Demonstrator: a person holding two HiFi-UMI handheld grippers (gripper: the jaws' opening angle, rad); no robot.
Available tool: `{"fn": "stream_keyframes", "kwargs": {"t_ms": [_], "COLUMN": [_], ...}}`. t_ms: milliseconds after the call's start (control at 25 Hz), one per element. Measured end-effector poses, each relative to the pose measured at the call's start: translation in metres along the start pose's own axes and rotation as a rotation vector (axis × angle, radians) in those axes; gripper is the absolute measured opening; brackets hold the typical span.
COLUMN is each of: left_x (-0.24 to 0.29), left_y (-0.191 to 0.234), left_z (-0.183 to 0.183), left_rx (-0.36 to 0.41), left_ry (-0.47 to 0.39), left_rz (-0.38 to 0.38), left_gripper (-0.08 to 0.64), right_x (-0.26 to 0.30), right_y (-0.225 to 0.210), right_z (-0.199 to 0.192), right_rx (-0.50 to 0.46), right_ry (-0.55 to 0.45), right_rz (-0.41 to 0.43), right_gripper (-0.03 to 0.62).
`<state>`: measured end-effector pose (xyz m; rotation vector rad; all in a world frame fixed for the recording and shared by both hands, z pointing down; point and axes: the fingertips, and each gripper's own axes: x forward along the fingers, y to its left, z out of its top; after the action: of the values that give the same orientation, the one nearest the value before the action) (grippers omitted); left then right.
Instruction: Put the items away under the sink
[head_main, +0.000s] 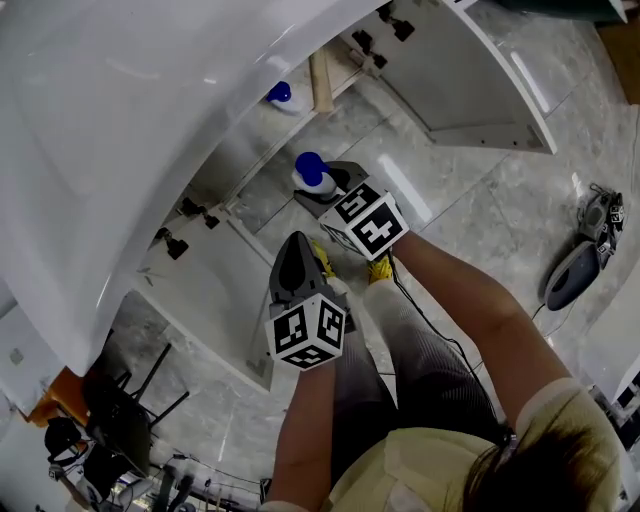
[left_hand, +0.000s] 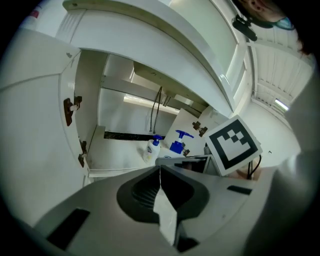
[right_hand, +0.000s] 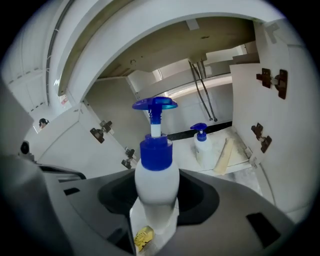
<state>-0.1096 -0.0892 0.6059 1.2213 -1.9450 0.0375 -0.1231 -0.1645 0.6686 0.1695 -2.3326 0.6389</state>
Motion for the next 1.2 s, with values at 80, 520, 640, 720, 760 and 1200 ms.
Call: {"fn": "stream_keyframes", "kwargs": {"t_ms": [80,520,640,720,760,1200], "left_x": [0.008,0.03,0.037,0.041,0.043,0.055], "left_y": [0.003,0.041,0.055,0.061,0.064,0.1], "left_z": [-0.005,-0.026,-0.027,-0.029,-0.031,-0.043], "left_rx": [-0.004,-0.024,-0.034,-0.04,-0.039,-0.036], "left_ry": [0.002,0.018,0.012,0.01,0.01,-0.01], "left_rz": [0.001,0.045,0.063,0.066,0.067,0.114], "left_gripper": [0.038,0.038,0.04,0.038,0.038,0.038], "right_x": [0.011,0.071,0.089,0.099,0.105,0.163], "right_y": [-0.003,-0.005,-0.002,-0.002,-0.001,0.004], "right_z": [-0.002,-0.01,-0.009,-0.009,-0.008,-0.003], "right_rx": [-0.024,-0.076,-0.109,-0.161,-0.188,-0.287], "right_ry": [0.006,0.0,-0.001,0.012,0.016,-0.003], "right_rz": [0.002,0.022,0.026,0.02,0.019,0.019], "right_gripper": [0.216,0.216,0.216,0.216,0.216,0.216]}}
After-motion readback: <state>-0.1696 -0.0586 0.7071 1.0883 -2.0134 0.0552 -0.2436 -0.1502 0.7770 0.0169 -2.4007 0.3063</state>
